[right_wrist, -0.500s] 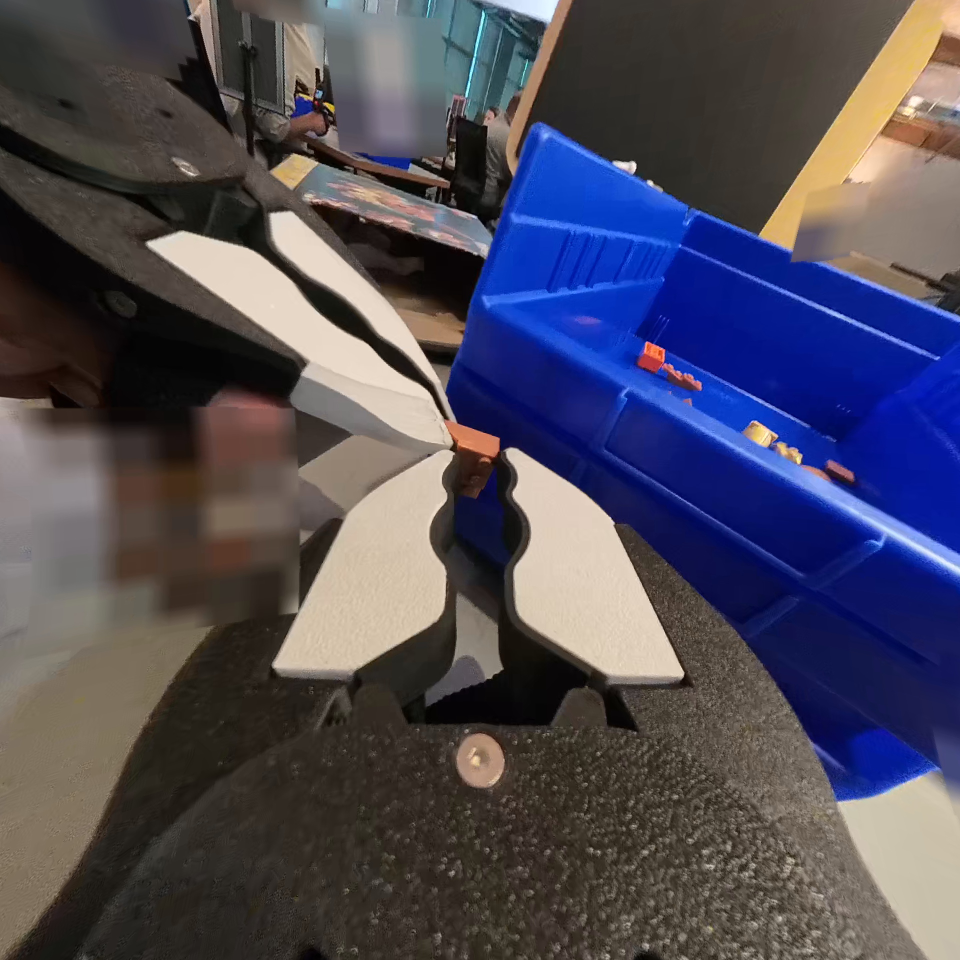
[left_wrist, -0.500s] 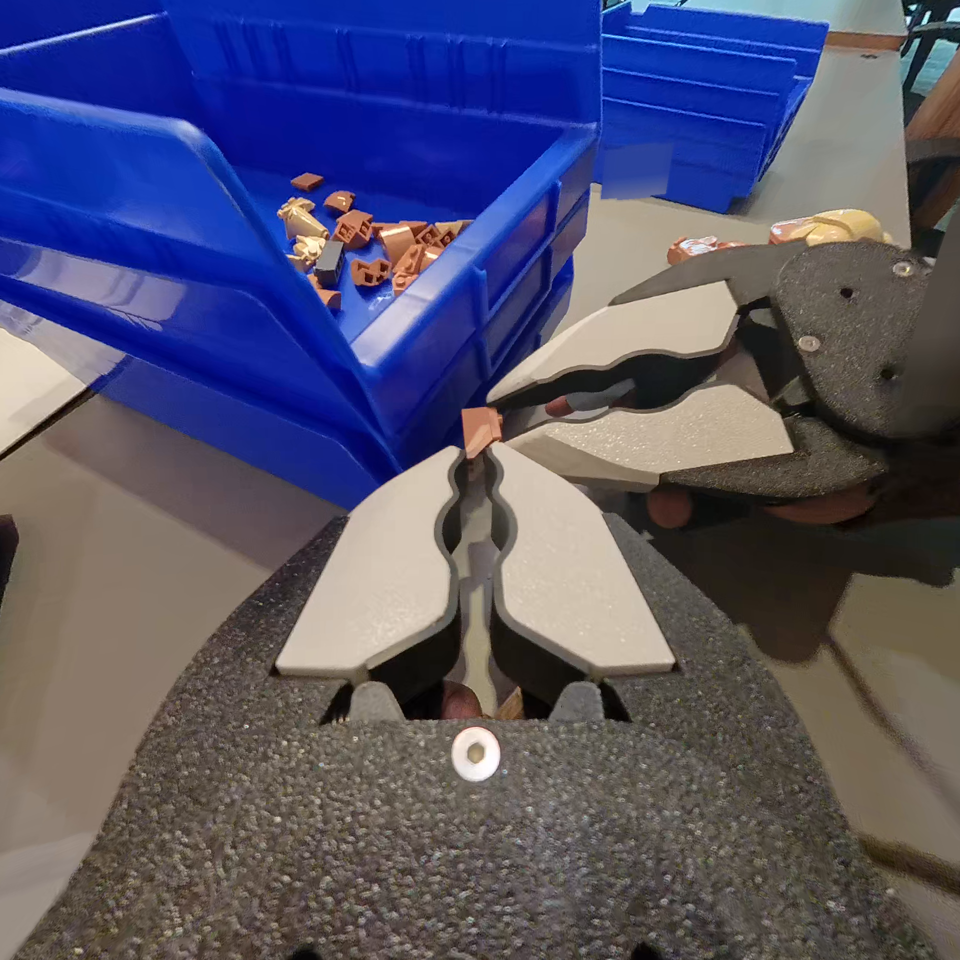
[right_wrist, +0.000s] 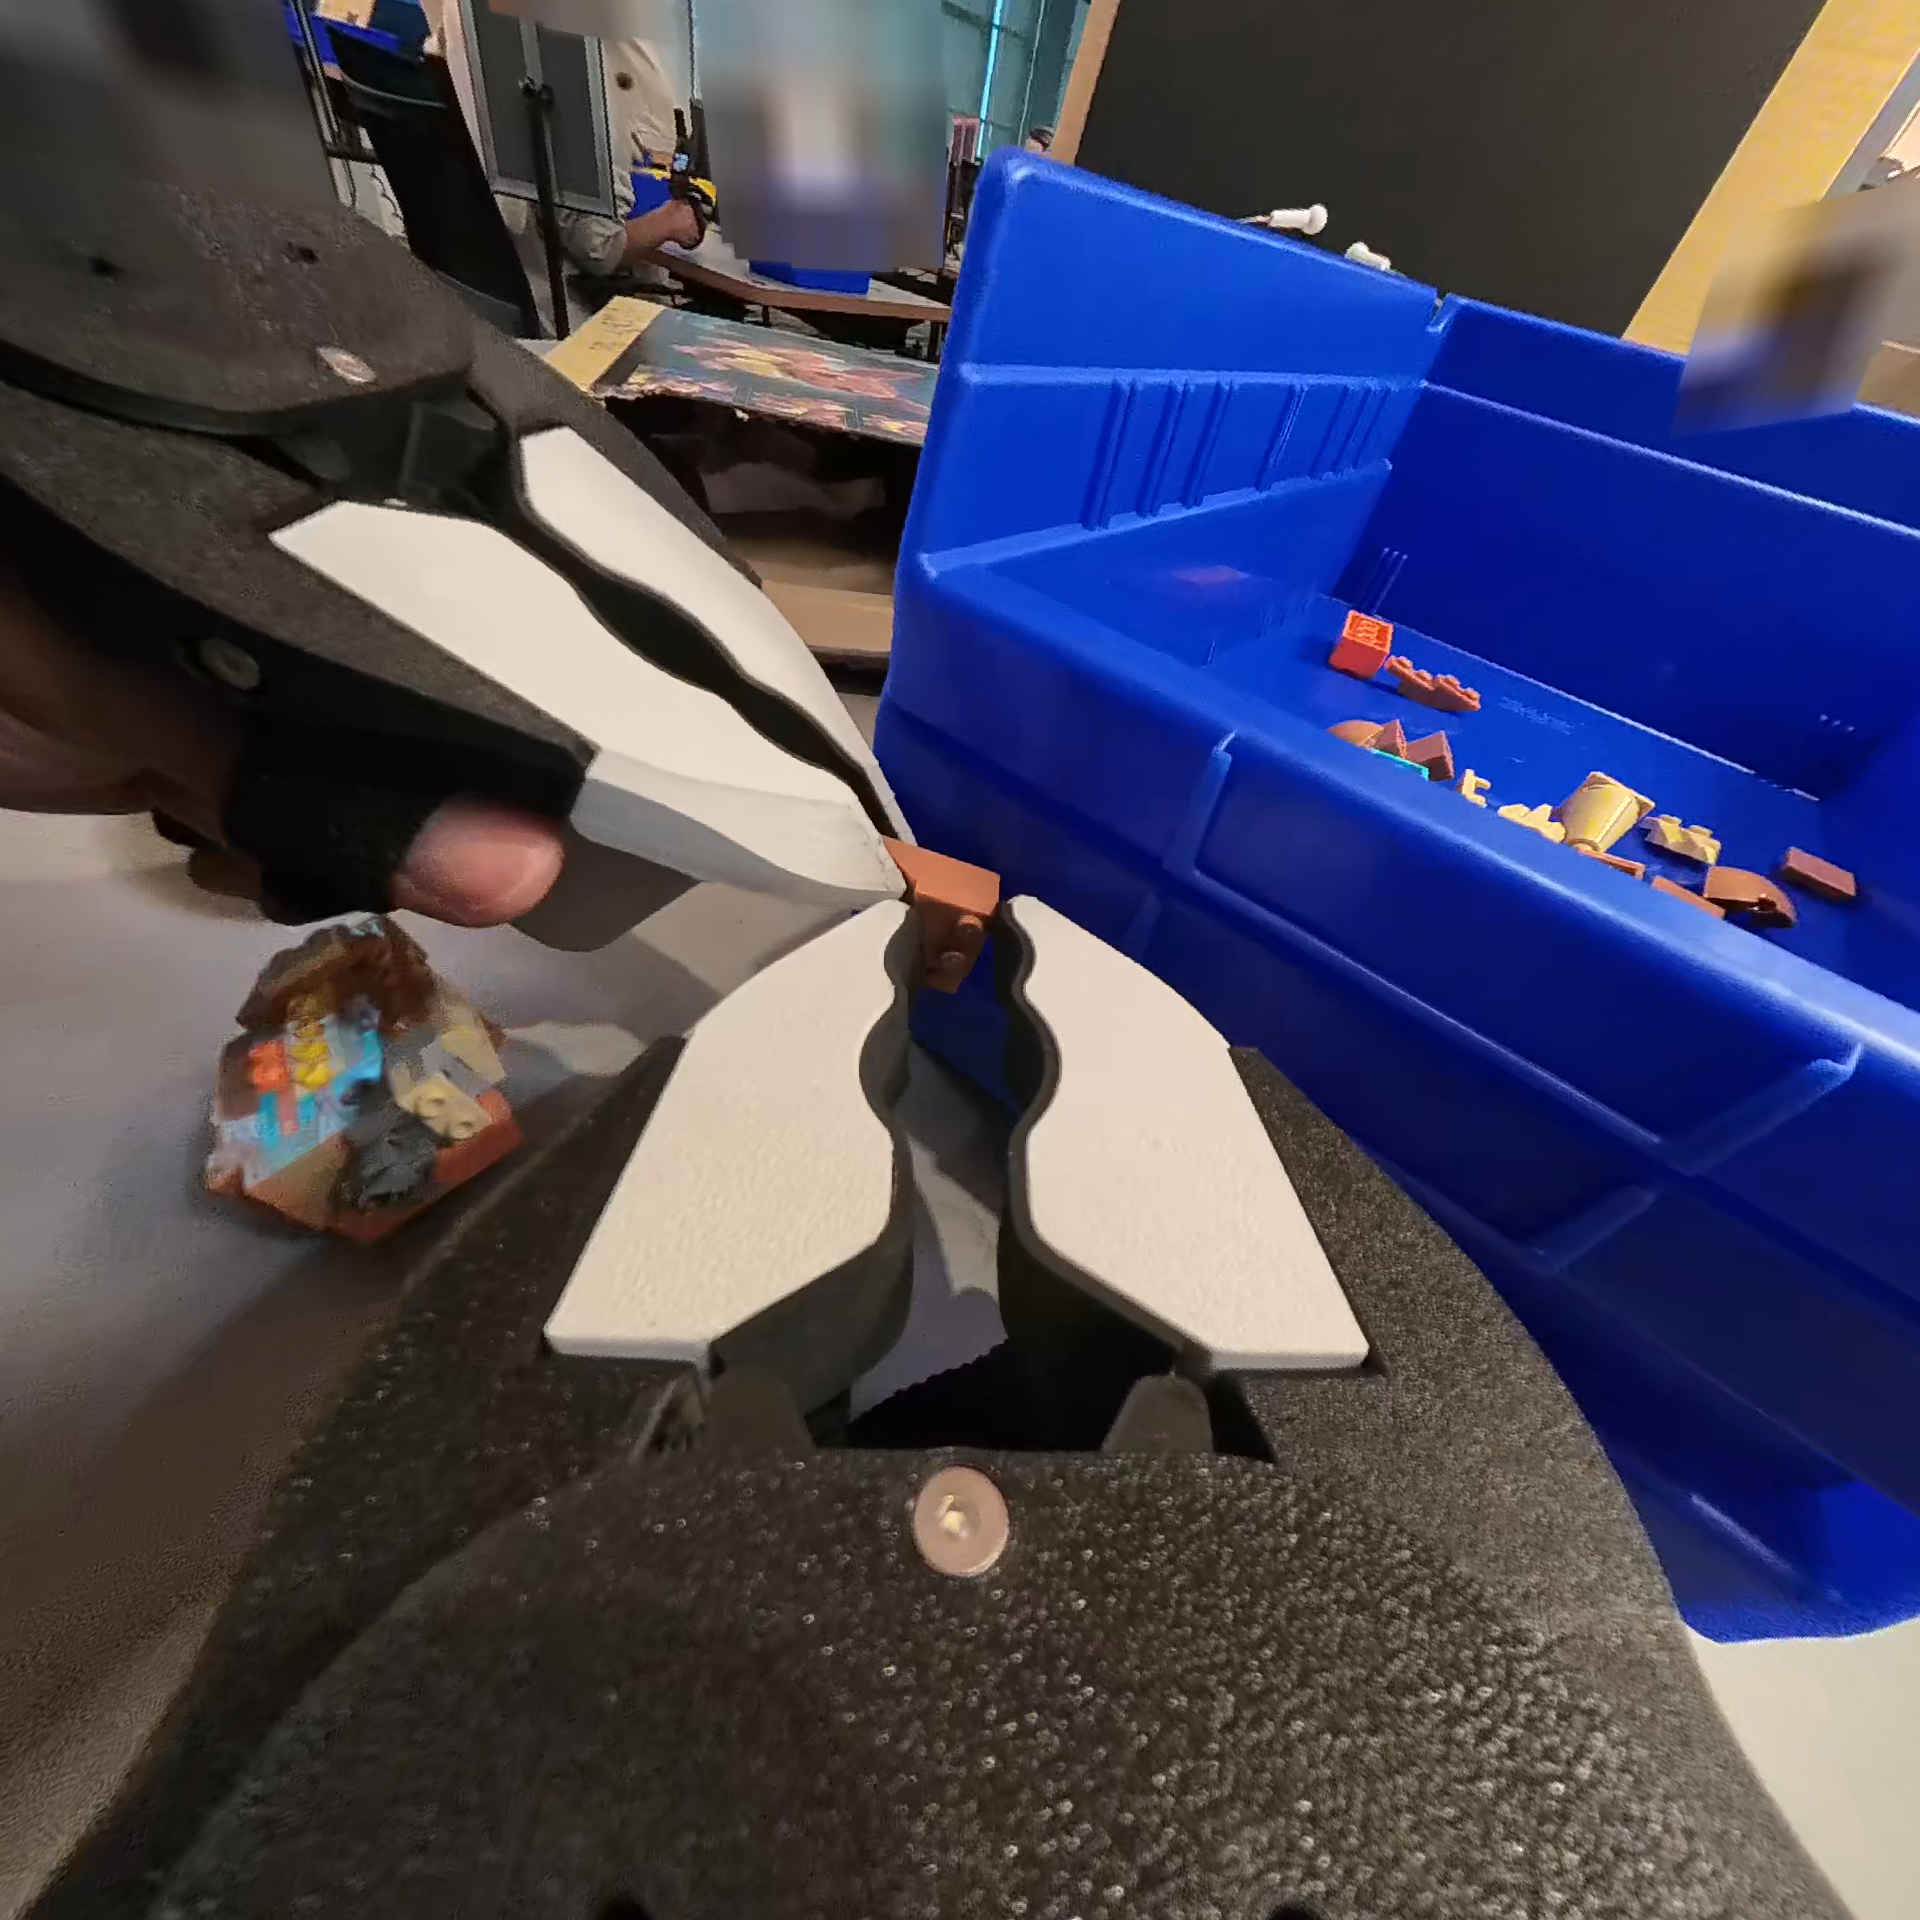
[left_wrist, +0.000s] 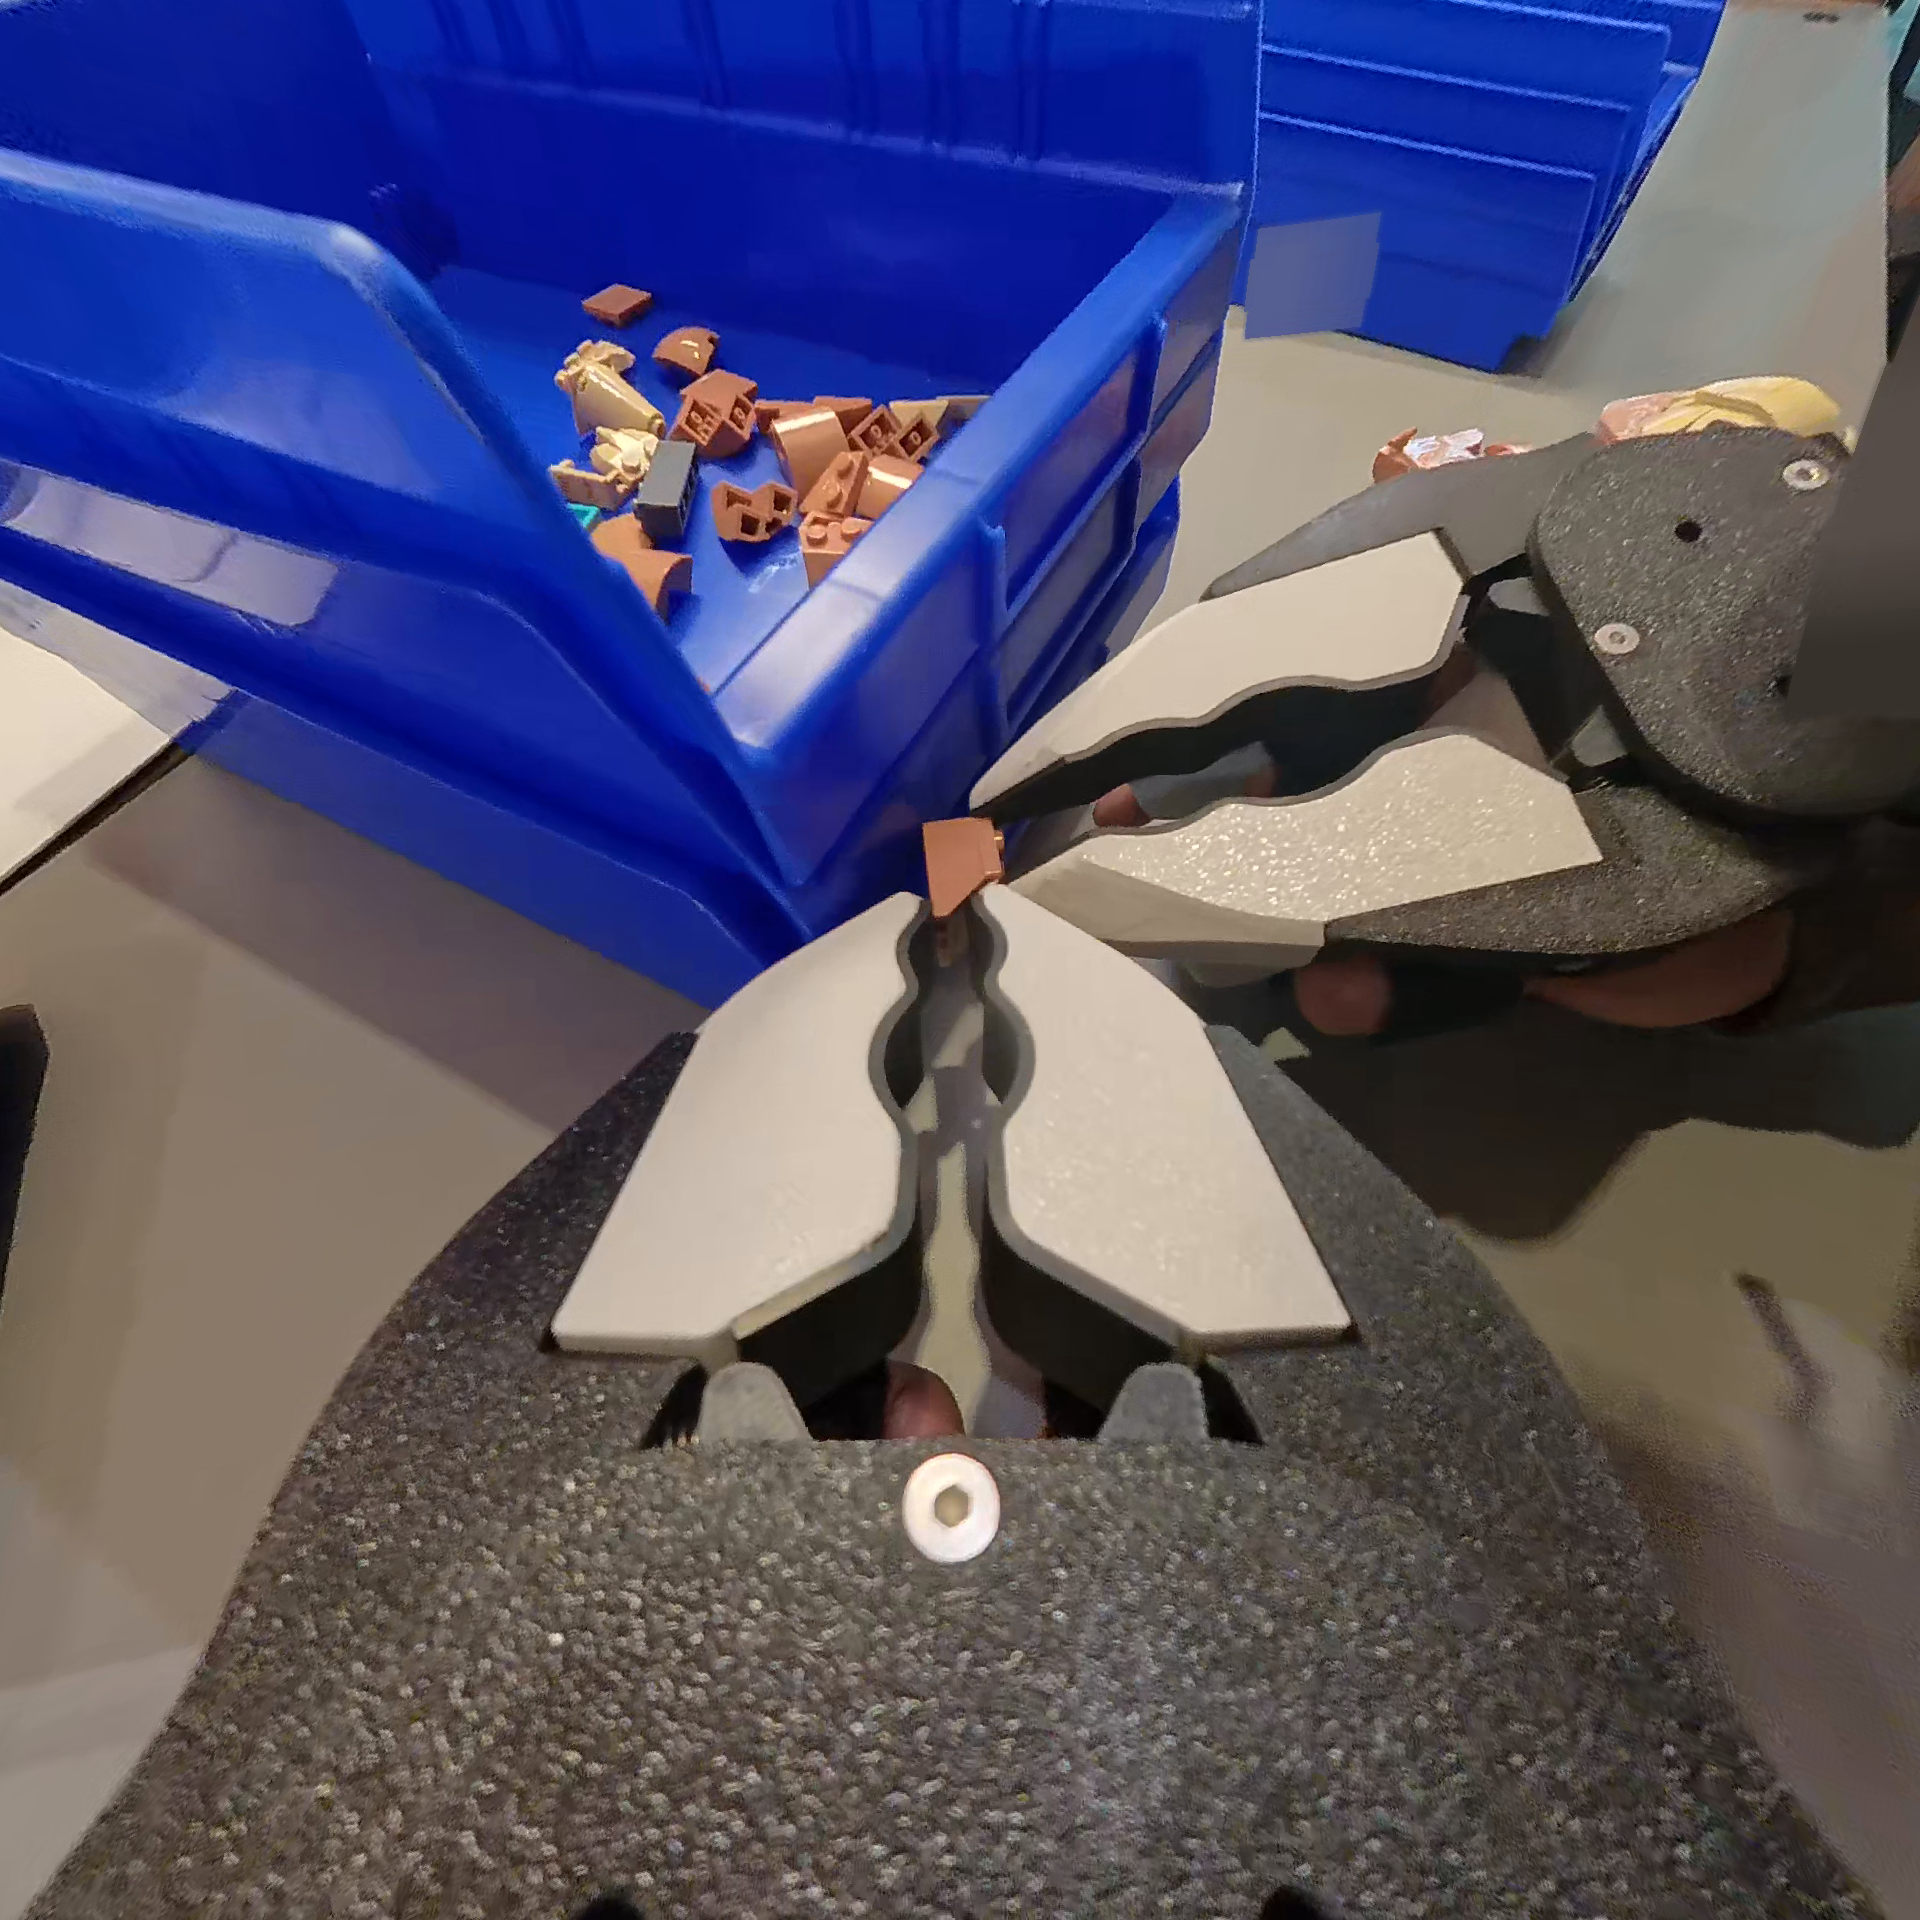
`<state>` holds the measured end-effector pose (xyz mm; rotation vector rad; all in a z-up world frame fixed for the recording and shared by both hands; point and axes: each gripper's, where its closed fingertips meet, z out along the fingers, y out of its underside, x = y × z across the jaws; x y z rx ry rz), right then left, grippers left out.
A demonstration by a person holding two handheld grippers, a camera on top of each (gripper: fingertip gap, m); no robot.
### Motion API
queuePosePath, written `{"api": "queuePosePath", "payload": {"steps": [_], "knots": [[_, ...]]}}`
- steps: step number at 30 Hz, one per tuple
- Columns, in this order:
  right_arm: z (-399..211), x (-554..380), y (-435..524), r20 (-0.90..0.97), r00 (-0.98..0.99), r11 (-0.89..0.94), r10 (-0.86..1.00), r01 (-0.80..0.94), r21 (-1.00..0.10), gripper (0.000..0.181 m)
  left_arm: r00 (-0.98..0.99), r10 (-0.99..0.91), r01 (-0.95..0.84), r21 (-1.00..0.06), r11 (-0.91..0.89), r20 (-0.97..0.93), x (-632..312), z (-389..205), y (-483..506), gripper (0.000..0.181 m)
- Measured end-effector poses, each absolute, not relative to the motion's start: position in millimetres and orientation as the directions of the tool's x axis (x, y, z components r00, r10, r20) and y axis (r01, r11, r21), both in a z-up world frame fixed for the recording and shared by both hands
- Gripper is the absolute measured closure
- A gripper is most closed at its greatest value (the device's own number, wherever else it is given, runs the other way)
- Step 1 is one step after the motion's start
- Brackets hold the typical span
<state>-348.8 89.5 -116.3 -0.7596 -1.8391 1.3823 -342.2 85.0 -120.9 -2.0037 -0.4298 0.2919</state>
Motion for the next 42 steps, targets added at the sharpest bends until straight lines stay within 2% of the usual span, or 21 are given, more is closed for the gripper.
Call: {"api": "queuePosePath", "payload": {"steps": [42], "knots": [[-113.8, -349.4, 94.3, 0.12, -0.587, 0.192, 0.801, 0.062, -0.979, 0.168, 0.893, 0.445, 0.173, -0.864, -0.472, -0.064, -342.1, -116.8, 90.4, 0.176]]}}
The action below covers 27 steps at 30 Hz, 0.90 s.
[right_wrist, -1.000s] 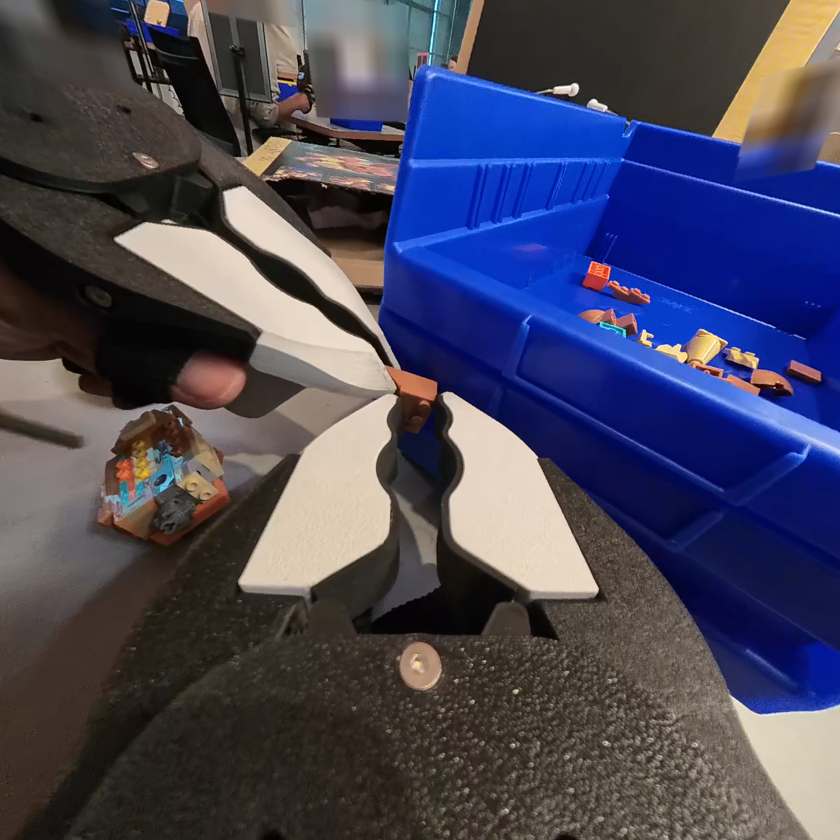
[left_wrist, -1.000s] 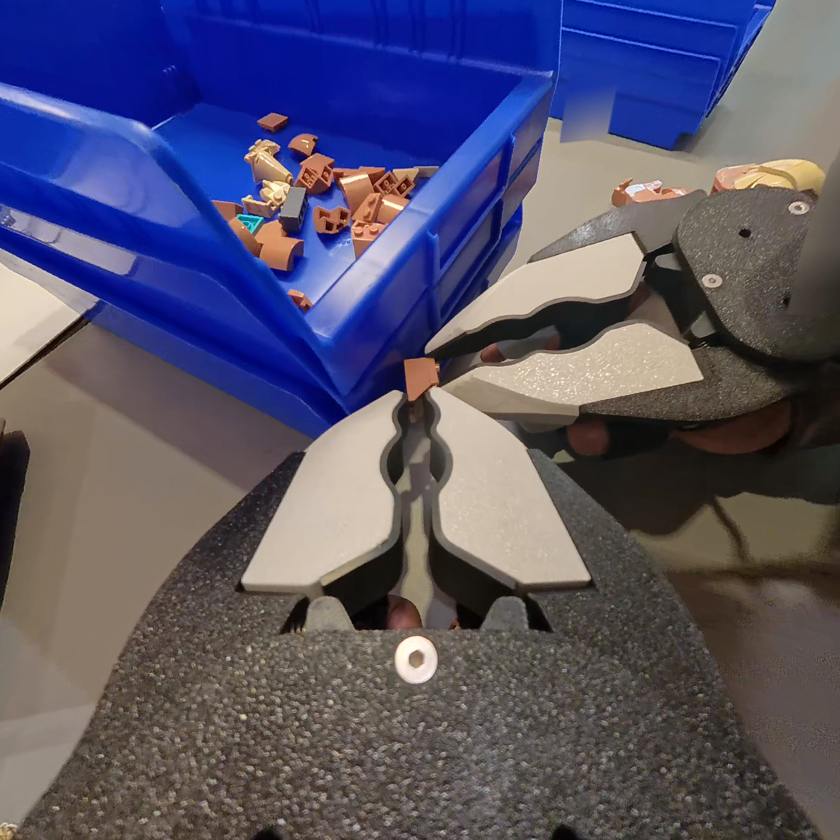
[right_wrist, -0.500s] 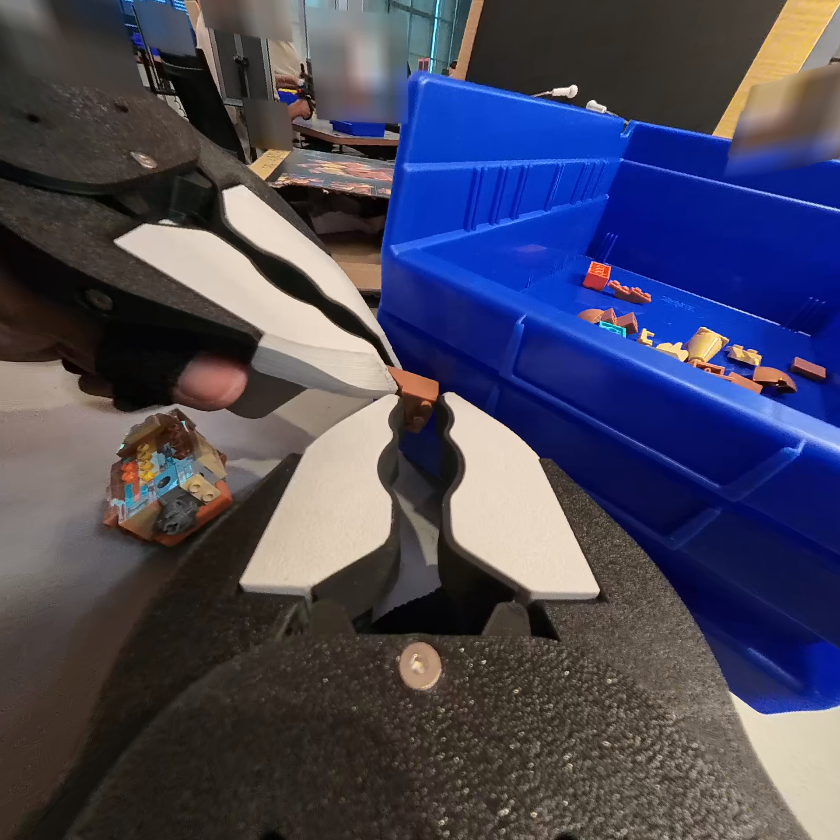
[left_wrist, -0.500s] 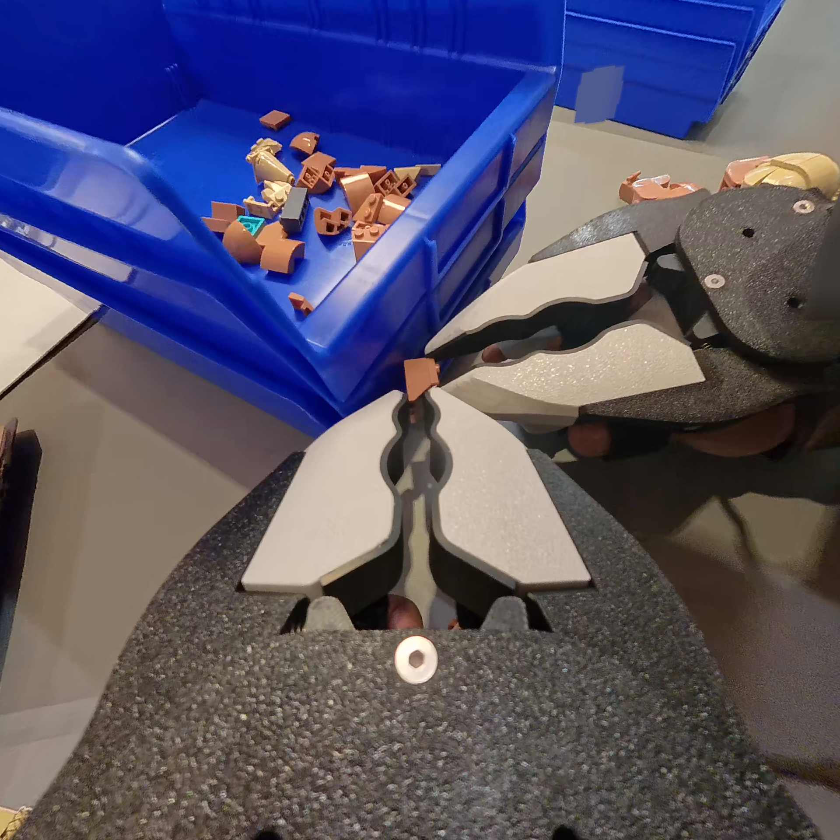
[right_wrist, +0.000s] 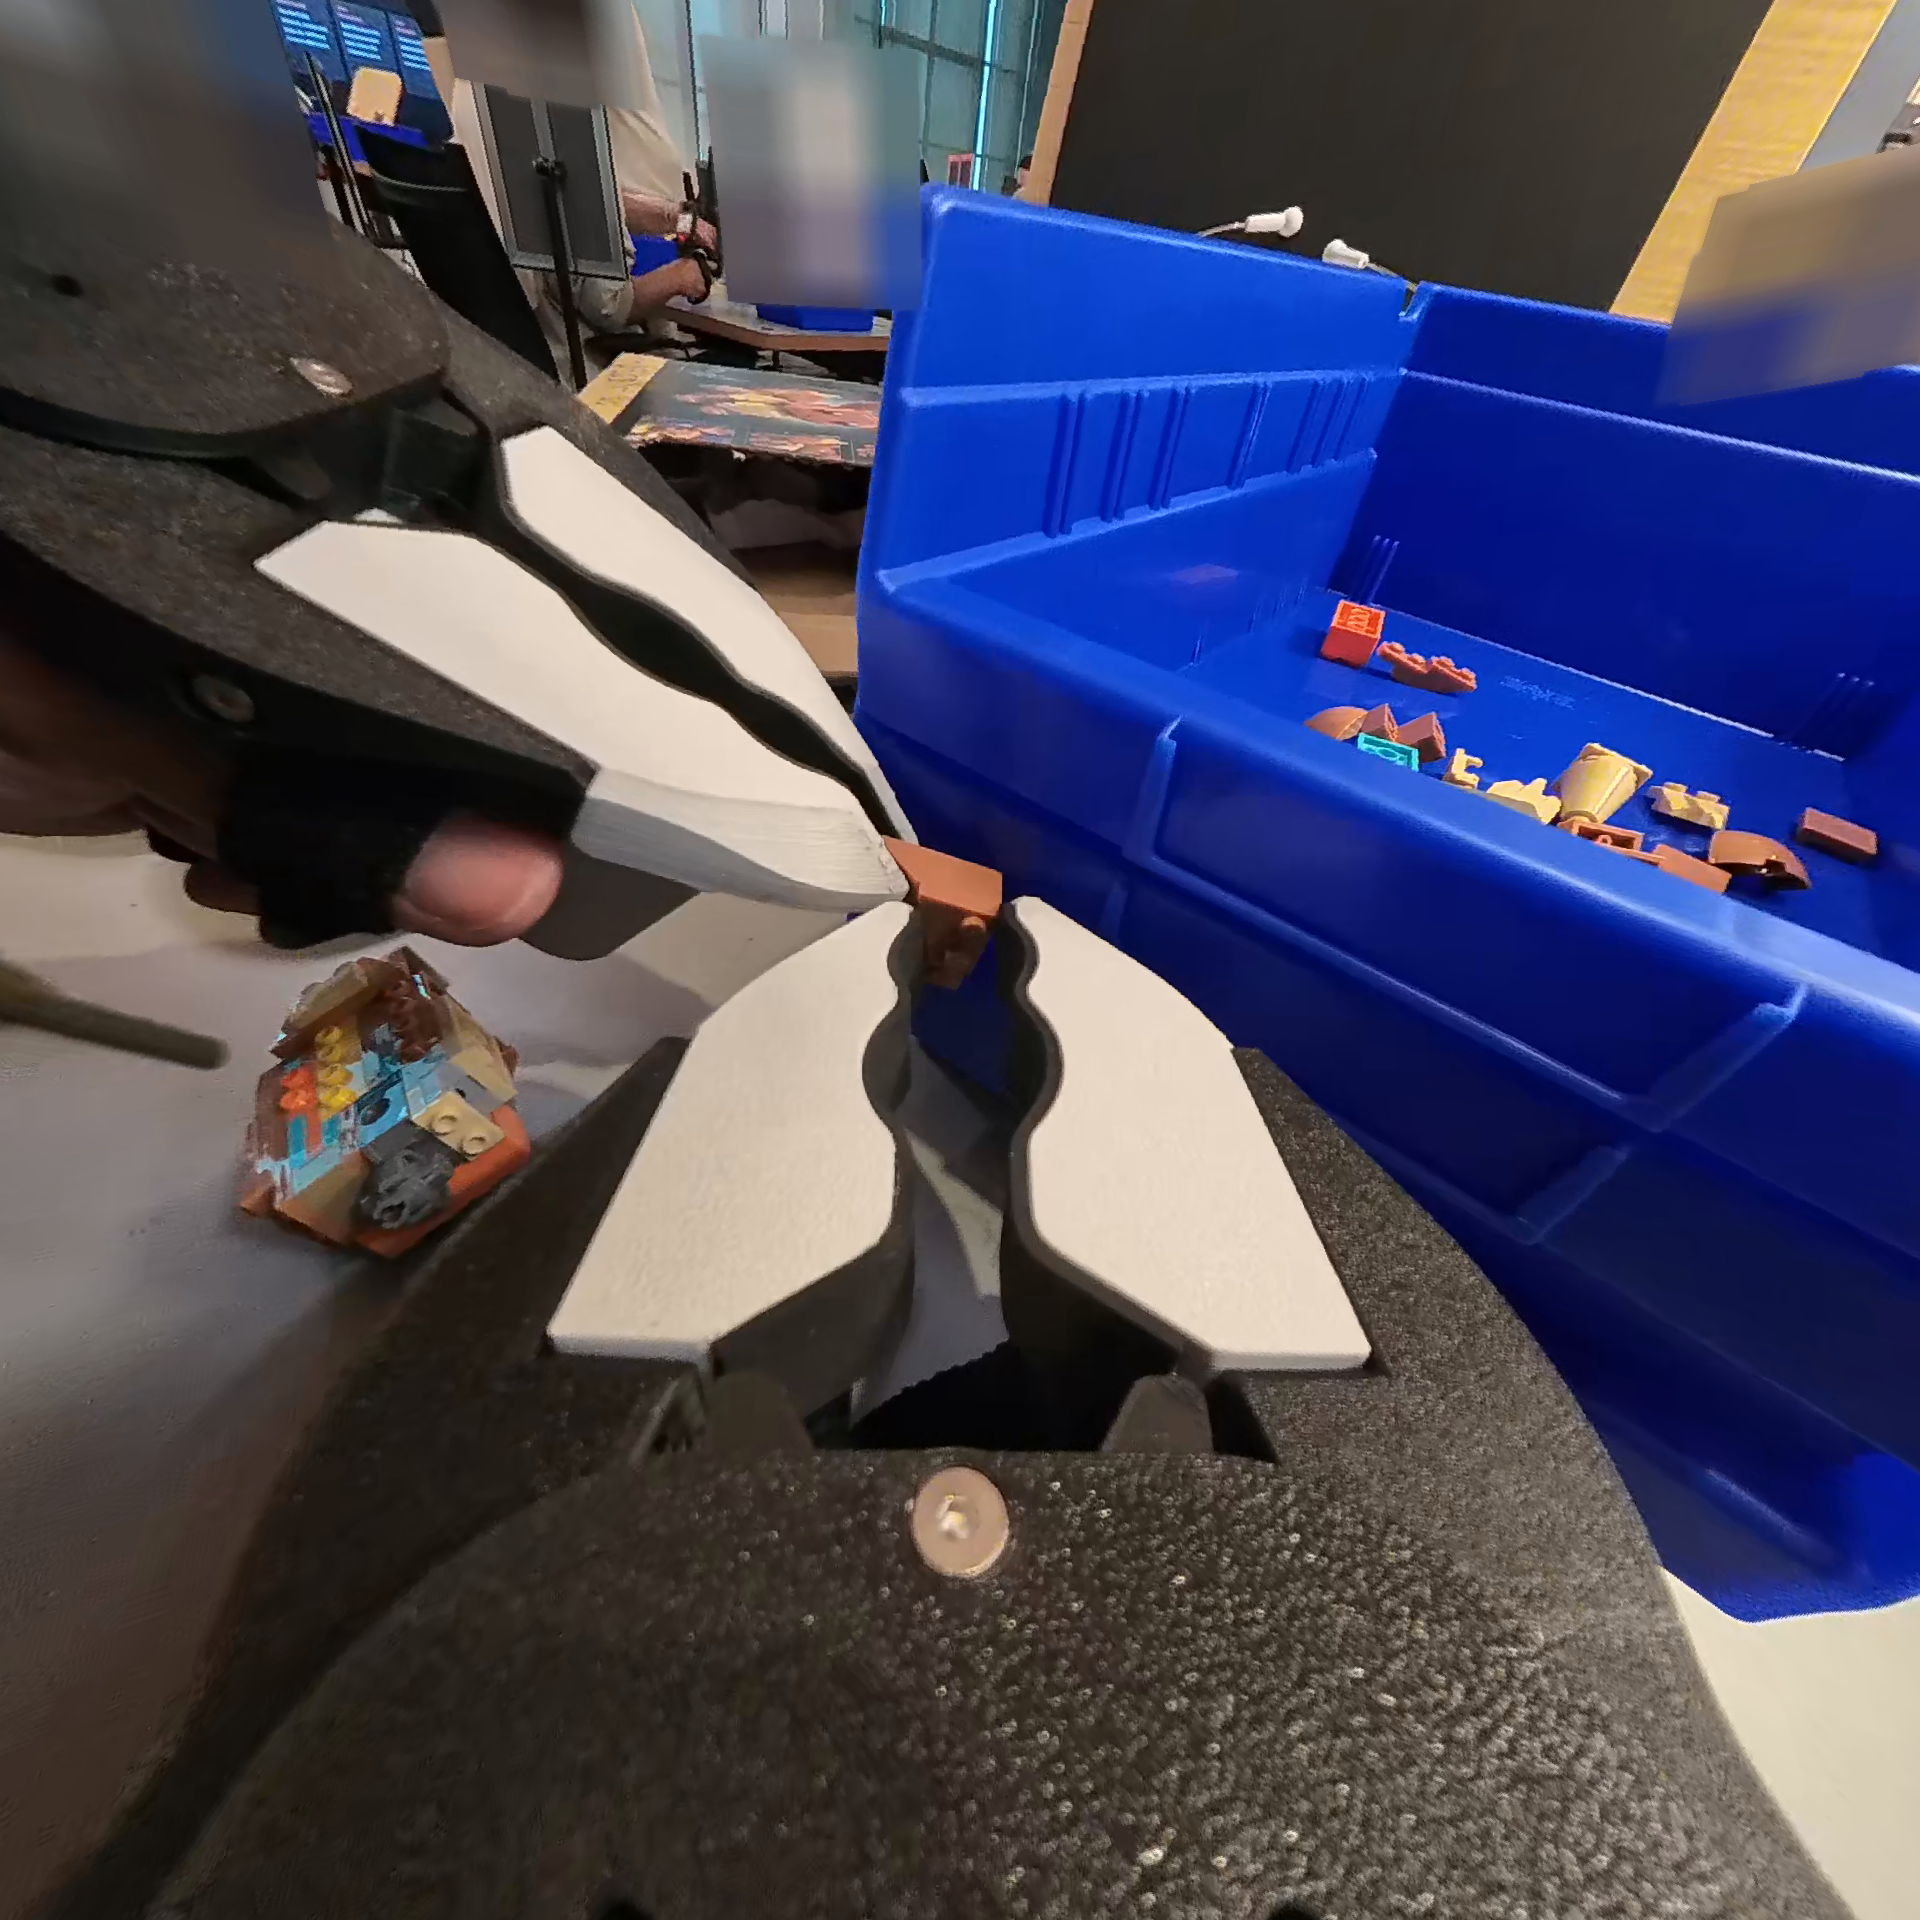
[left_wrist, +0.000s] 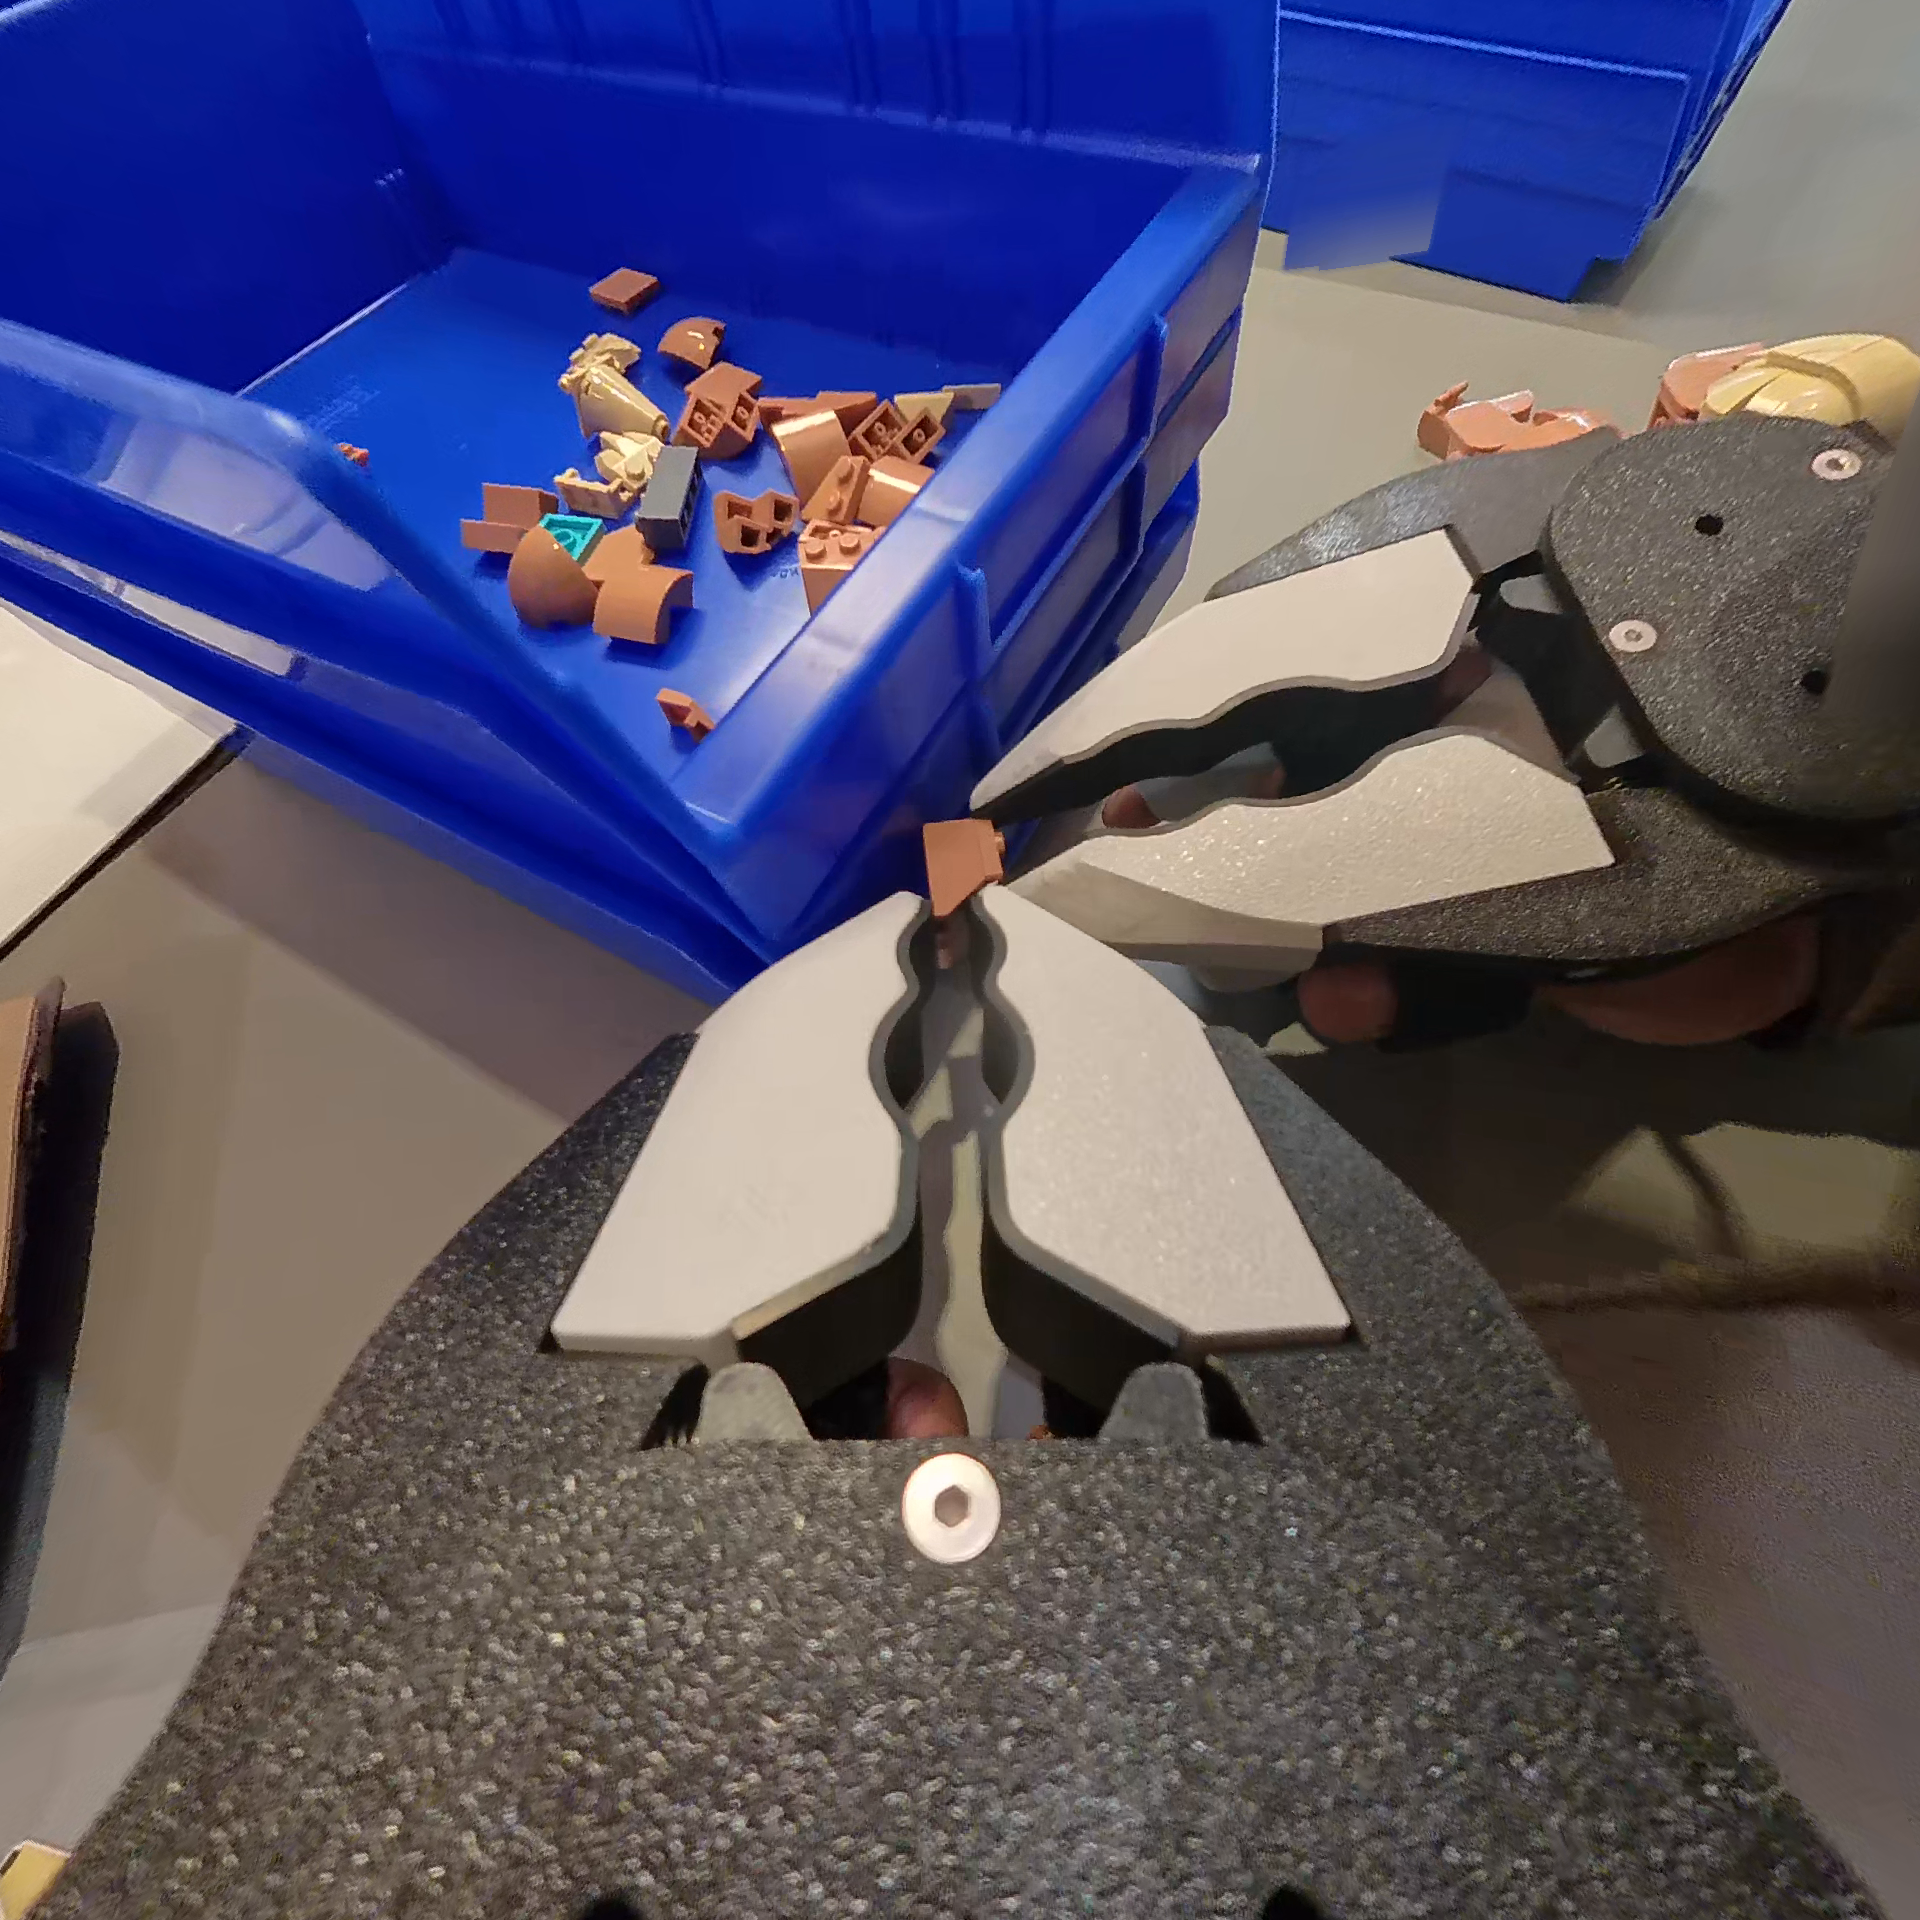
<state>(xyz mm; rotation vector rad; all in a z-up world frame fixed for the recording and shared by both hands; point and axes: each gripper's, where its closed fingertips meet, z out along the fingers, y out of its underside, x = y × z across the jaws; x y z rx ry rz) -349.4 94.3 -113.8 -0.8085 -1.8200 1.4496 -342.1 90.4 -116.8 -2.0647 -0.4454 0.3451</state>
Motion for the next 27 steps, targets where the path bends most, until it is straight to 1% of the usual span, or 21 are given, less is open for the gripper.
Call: {"api": "queuePosePath", "payload": {"steps": [27], "knots": [[-112.1, -349.8, 96.6, 0.107, -0.584, 0.175, 0.805, 0.061, -0.983, 0.168, 0.895, 0.437, 0.152, -0.861, -0.485, -0.088, -342.3, -115.0, 92.2, 0.176]]}}
